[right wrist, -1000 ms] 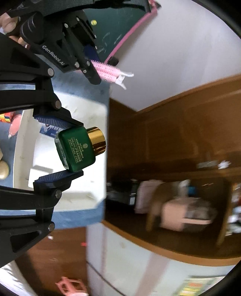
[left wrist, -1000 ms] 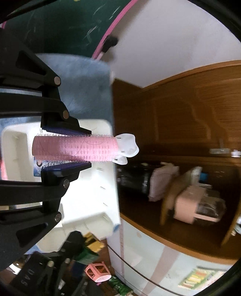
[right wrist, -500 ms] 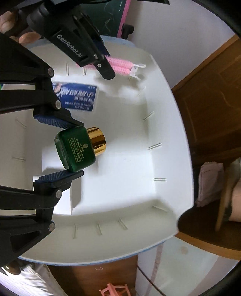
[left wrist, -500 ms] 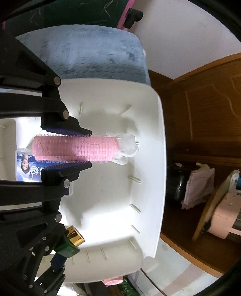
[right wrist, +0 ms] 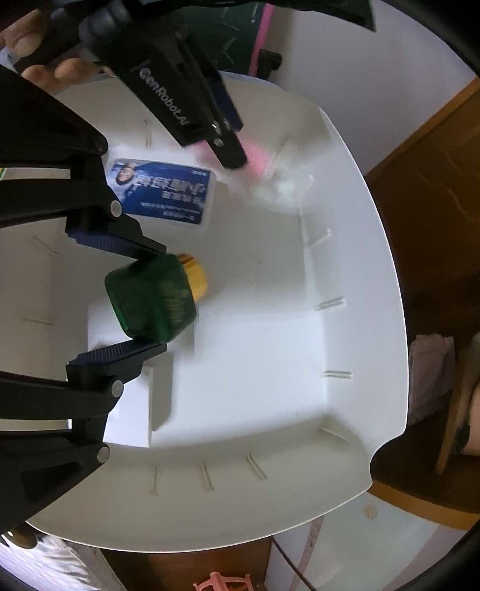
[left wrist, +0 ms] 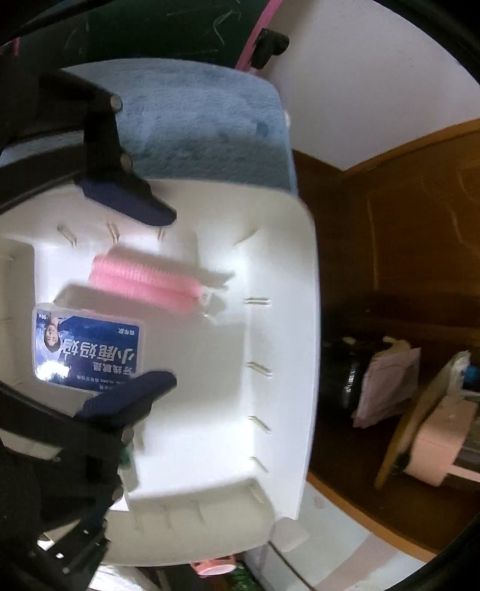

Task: Organize rigid objects
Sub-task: 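Carry roller and jar over the tray and open both tools to release, then lift both tools up away from the tray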

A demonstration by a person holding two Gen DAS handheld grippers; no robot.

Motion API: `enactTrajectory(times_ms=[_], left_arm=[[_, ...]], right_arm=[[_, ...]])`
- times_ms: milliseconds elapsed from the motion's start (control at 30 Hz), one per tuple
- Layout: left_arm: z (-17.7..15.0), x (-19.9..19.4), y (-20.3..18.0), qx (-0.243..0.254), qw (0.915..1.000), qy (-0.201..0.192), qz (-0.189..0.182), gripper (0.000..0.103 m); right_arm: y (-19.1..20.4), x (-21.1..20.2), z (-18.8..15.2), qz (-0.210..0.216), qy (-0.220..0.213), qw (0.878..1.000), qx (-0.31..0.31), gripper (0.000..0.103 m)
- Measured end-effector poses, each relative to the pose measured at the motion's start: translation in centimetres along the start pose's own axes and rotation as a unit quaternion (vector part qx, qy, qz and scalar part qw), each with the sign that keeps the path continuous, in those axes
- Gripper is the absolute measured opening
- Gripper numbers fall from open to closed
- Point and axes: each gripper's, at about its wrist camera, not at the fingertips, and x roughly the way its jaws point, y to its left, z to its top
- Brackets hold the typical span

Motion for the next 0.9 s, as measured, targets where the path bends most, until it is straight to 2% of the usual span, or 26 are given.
enactTrajectory(times_ms=[67,167,467,900], left_arm=[[0.1,-0.7,0.0,0.000,1.0000,0.001,0.002,0.084],[0.1,-2.2,-0.2,0.008,0.9999,-0.010,0.011,0.084],[0.0,-6.4,-0.7,0.007,0.9992,-0.039,0.011,0.084],[-1.9,-11.9,-1.3,-0.004,0.9976,-0.068,0.012,0.084]], right_arm=[[0.3,-0.6,-0.4,0.011,-0.006,1.000,-0.007,0.046],[0.5,-1.6,-1.1,0.012,-0.018,1.000,-0.013,0.059],[0.2,-4.7,-2.4,0.018,-0.038,0.998,-0.038,0.059],[0.8,-9.7,-4.7,0.028,-0.065,0.996,-0.061,0.059]])
